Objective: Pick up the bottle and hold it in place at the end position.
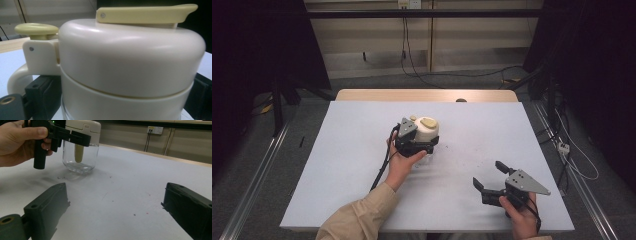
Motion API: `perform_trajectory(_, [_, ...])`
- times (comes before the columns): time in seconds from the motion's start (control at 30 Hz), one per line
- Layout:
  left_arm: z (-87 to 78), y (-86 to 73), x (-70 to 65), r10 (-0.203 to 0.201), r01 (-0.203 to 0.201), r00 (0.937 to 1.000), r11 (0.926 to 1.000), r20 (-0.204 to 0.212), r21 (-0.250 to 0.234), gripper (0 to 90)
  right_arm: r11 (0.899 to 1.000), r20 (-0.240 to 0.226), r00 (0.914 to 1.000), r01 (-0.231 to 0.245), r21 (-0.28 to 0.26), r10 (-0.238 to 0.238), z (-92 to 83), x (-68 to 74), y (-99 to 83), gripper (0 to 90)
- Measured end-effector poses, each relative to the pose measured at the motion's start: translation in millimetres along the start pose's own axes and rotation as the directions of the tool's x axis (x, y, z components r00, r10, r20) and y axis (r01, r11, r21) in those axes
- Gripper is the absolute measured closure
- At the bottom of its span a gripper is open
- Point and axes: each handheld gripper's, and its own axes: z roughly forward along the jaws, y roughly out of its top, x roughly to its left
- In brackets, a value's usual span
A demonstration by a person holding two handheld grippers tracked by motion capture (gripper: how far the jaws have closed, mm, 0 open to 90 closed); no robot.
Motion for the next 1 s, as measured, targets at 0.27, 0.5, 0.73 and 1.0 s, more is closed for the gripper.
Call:
perform_trajectory(0.27, [4.4,4.8,-4.0,0.006,-0.006,0.9999,0.9999,0.015,-0.012,5.7,1.000,0.006,1.0000,-0.003,-0.001,0.003,-1.1,-1.0,-0.5,4.9])
perform_trajectory(0.5, [9.6,2.3,-5.0,0.007,-0.007,0.9997,1.0000,0.021,0.002,5.7,1.000,0.008,1.0000,-0.002,0.001,0.002,-1.4,-1.3,-0.8,4.9])
perform_trajectory(0.73, [14.6,0.5,-8.3,0.007,-0.007,0.9994,1.0000,0.033,0.000,5.8,1.000,0.008,1.0000,-0.001,0.001,0.001,-1.4,-1.4,-0.8,4.9])
perform_trajectory(1.0, [18.9,-2.1,-11.4,0.007,-0.007,0.9992,1.0000,0.039,0.002,5.9,1.000,0.007,1.0000,-0.002,0.000,0.002,-1.3,-1.5,-0.8,4.9])
